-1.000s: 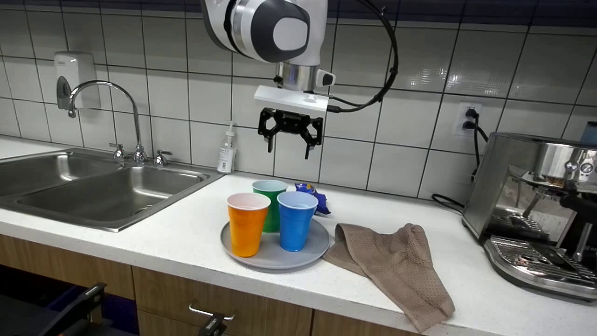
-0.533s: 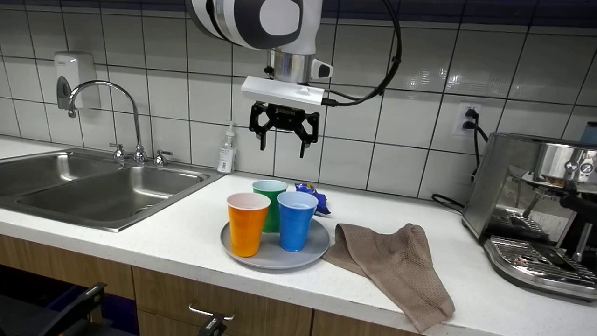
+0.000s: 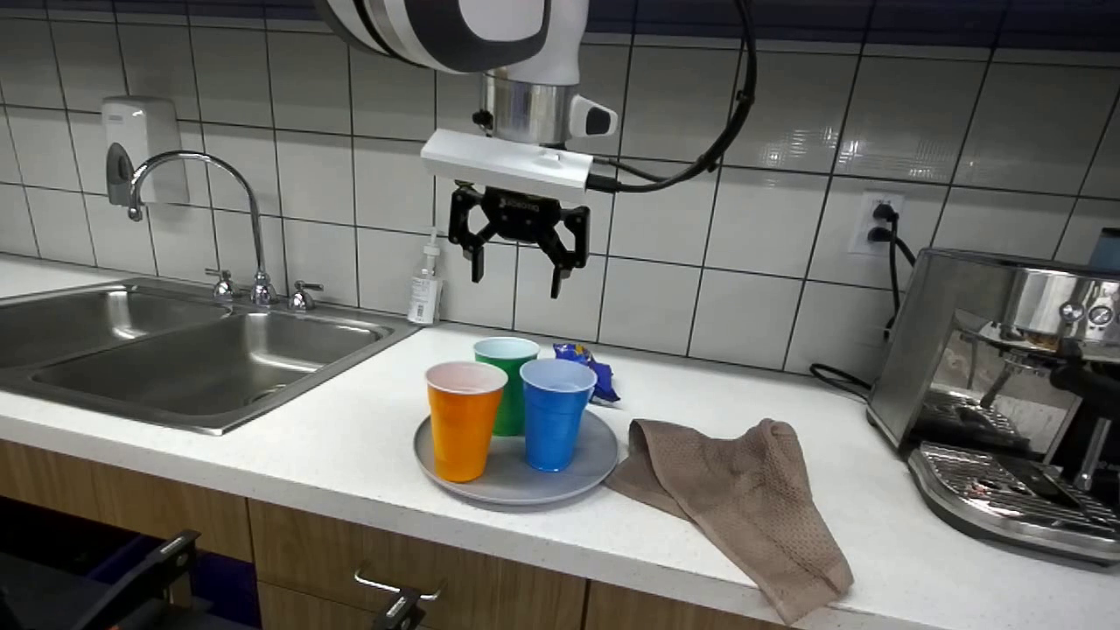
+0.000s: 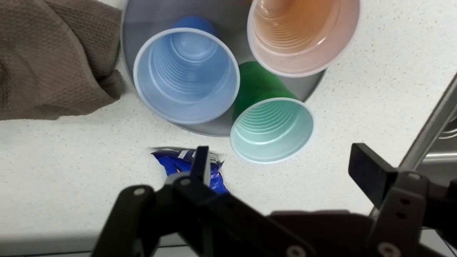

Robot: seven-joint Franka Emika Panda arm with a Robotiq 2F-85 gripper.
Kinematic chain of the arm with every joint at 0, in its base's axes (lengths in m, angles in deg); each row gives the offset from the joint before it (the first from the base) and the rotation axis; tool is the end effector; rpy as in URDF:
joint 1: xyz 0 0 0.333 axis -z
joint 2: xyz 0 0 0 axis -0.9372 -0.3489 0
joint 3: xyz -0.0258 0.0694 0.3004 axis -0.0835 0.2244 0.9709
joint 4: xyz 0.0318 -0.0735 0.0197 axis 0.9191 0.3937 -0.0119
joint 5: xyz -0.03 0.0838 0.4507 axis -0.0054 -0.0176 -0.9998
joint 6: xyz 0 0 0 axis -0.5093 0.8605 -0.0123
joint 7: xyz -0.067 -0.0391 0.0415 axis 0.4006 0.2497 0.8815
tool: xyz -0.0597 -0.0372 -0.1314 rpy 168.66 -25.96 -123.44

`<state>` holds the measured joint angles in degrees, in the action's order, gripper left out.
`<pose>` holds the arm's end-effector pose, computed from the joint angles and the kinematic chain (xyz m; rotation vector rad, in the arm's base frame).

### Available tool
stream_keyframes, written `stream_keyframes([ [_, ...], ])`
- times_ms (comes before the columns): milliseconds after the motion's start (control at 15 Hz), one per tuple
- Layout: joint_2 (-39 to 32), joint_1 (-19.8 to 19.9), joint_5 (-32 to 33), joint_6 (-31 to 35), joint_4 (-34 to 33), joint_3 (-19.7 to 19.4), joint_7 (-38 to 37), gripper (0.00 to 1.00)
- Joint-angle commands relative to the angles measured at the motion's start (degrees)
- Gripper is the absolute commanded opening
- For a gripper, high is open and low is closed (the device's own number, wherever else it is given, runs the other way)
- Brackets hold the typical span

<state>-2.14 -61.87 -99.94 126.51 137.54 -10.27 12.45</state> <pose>0.4831 -0.1308 0.2442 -3.0345 -0.1627 -0.4801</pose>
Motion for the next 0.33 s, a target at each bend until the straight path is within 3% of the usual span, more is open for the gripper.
stream_keyframes([
  [0, 0.48, -2.29, 1.37, 0.15, 0.43, -2.28, -1.36, 1.00],
  [267, 0.72, -2.41, 1.56, 0.41, 0.77, -2.31, -1.81, 1.00],
])
